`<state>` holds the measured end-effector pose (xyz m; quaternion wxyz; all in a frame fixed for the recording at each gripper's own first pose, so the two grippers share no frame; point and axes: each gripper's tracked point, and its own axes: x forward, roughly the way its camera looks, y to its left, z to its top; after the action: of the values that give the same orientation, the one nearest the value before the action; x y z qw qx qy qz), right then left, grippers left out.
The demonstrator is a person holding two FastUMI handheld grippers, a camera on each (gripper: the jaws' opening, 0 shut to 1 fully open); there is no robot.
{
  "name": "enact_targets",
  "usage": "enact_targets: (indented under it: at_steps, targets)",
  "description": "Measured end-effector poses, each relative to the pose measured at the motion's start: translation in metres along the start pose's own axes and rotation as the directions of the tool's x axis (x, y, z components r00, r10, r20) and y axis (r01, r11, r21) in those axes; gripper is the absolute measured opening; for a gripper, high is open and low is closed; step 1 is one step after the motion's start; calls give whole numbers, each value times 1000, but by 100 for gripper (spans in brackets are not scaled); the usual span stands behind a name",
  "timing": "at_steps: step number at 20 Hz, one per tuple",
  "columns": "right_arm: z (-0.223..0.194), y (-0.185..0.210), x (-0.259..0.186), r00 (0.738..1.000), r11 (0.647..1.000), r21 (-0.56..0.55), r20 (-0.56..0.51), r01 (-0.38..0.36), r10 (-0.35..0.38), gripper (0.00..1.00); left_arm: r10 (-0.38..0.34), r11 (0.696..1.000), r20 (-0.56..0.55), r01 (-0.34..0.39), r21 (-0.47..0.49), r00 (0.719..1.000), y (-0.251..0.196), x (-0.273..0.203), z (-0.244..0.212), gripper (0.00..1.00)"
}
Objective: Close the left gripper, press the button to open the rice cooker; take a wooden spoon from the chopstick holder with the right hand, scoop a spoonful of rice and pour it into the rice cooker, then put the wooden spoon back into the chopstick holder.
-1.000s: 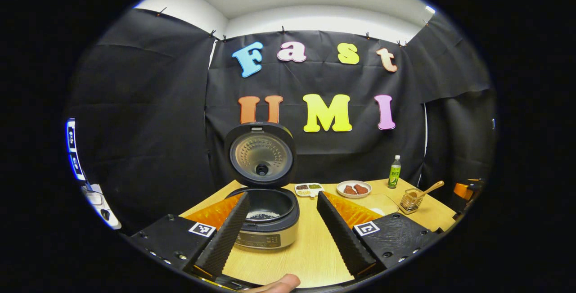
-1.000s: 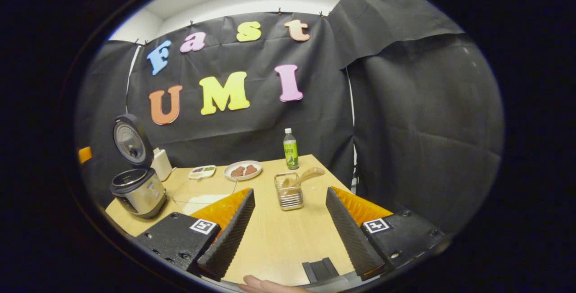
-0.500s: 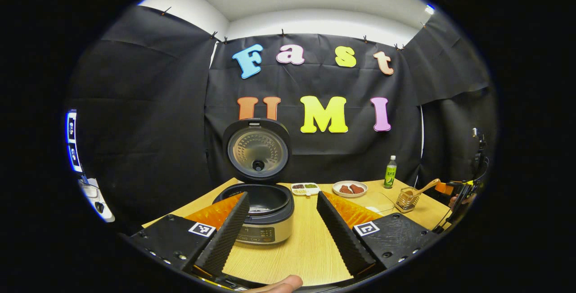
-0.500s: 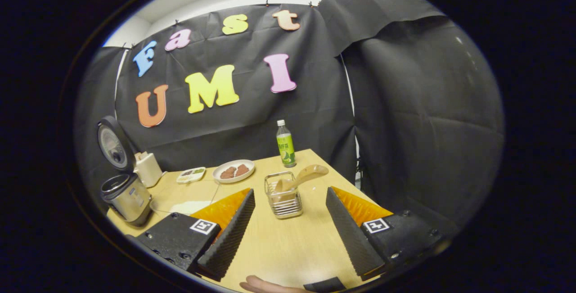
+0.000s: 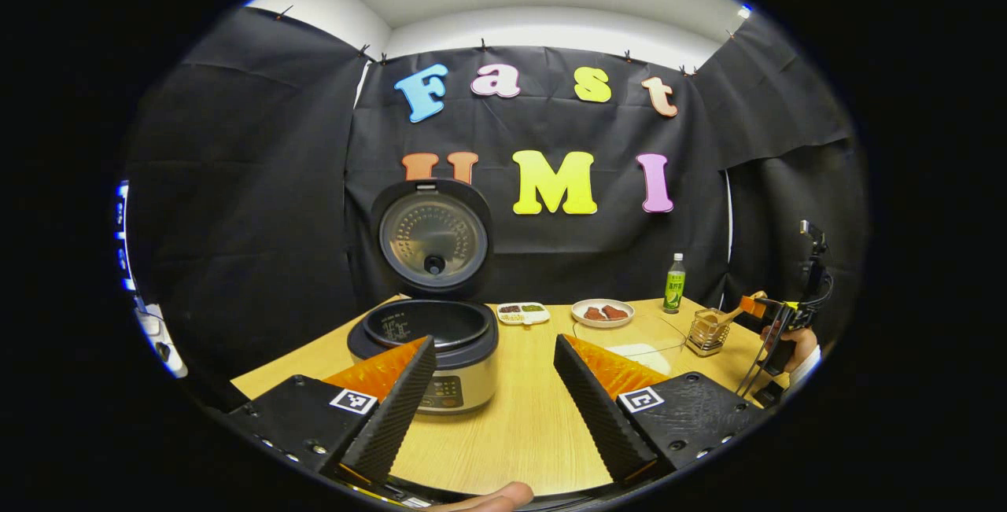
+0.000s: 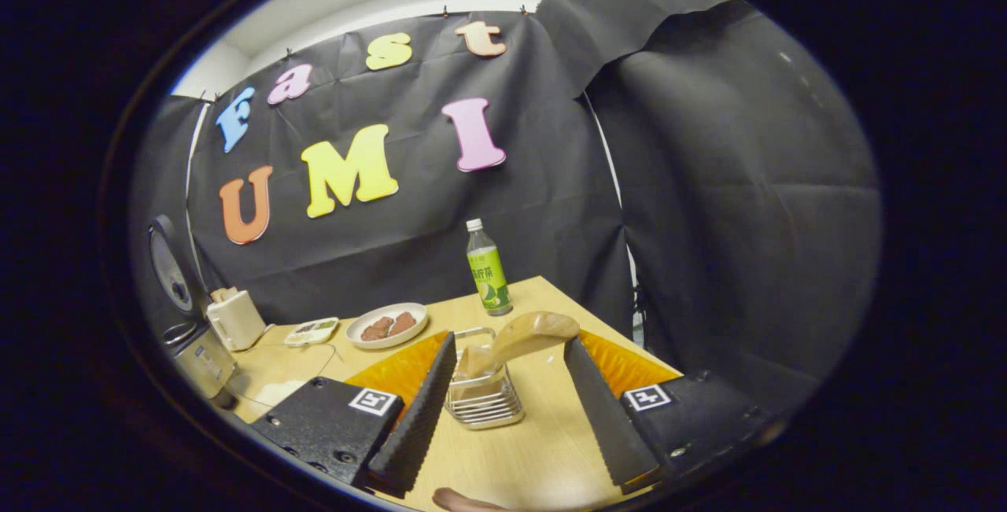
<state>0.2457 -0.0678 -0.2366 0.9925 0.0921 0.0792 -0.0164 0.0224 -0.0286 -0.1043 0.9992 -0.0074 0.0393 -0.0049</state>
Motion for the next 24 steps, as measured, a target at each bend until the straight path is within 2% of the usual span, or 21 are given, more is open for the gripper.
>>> enact_targets:
  at_steps: [2,3,4,5,6,7,8,9,10,14,17,20,24]
  targets:
    - [0,8,11,1000,1000,6,4,-28,28,77,-11,1000,-18,11,-18,1000,-4,4,-10,96]
    - [4,8,15,999,1000,-3,19,-29,30,69,-12,1000,-24,11,-17,1000,-4,4,-14,96]
    - [6,7,23,999,999,-26,33,-34,35,65,-11,1000,-28,10,-12,1000,-4,5,-16,100]
    - [9,10,27,998,998,-41,45,-43,45,54,-12,1000,-30,12,-7,999,-4,4,-17,100]
    - [12,18,31,996,996,-49,46,-75,78,50,-13,1000,-28,13,-3,1000,-4,3,-16,96]
    - [11,26,34,994,992,-69,36,-104,107,40,-16,1000,-23,16,-2,1000,-5,2,-14,96]
    - [8,24,40,995,991,-91,17,-97,99,42,-23,1000,-16,23,1,1000,-8,2,-14,96]
    - [6,19,49,997,991,-114,-5,-73,72,37,-30,1000,-12,30,3,999,-11,0,-14,96]
    - [3,17,54,998,988,-142,-33,-57,53,38,-35,999,-8,35,7,999,-14,-2,-12,96]
    - [7,35,65,993,986,-143,-82,-90,79,36,-45,999,11,45,25,999,-17,-7,-8,96]
    - [9,53,65,990,982,-143,-89,-120,108,24,-55,998,7,55,20,998,-21,-10,-8,96]
    - [29,67,56,992,982,-143,-47,-124,118,19,-58,998,5,58,21,998,-20,-15,-8,96]
    - [67,87,38,994,974,-203,36,-96,106,17,-75,997,11,74,13,997,-19,-23,-4,96]
